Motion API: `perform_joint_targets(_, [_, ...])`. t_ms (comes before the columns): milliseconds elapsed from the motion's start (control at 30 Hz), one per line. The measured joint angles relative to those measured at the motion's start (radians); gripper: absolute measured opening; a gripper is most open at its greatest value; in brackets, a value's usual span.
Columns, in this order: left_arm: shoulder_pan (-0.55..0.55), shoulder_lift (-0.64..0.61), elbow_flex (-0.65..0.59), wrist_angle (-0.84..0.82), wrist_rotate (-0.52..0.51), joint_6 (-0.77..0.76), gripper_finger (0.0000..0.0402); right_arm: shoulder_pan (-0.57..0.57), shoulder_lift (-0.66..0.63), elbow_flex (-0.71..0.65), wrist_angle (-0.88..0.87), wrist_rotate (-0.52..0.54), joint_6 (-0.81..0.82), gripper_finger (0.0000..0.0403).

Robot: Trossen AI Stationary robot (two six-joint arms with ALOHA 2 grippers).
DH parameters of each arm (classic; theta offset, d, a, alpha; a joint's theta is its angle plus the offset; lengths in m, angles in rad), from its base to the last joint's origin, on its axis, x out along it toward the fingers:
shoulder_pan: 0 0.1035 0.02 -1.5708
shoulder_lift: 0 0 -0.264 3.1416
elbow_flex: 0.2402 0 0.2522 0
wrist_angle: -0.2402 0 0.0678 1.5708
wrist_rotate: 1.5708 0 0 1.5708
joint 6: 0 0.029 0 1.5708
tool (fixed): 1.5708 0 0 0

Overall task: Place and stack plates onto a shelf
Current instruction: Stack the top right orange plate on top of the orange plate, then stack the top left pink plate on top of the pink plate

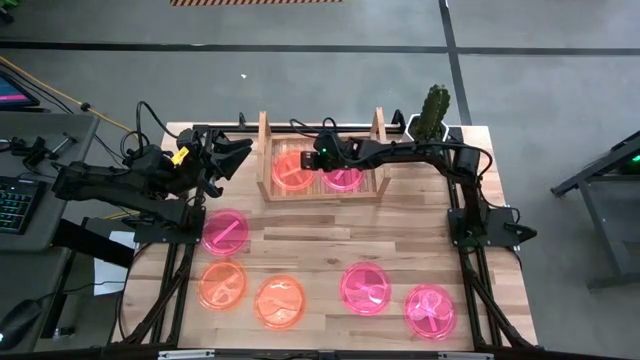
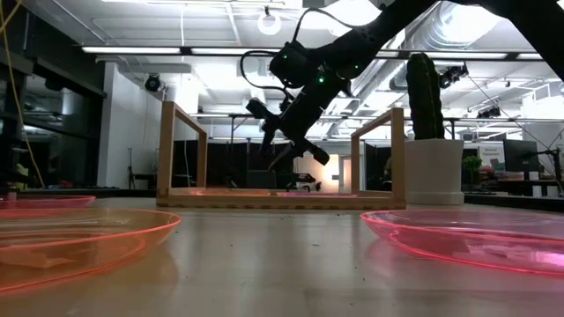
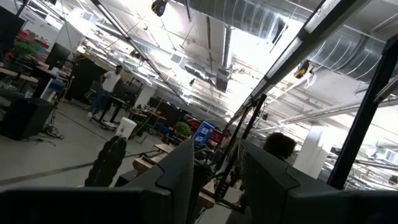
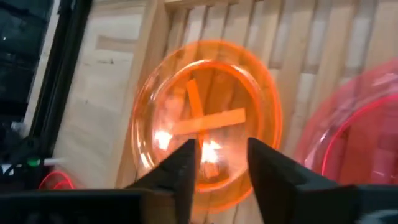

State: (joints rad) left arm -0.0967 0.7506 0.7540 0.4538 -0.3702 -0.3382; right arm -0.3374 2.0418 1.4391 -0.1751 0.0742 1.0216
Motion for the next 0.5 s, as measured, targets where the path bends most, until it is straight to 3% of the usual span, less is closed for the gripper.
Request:
perform_joint_targets(233, [0.000,0.000,0.000,0.000,0.000,0.000,0.0115,-0.014,-0.007,0.000,-0.008,-0.046,-0.090,0.0208])
perform_joint_targets(500, [0.000,0.000,-0.001,-0.031,0.000,0.000,0.0115,-0.002,-0.195,-0.001,-0.157,-0.112,-0.390,0.0222])
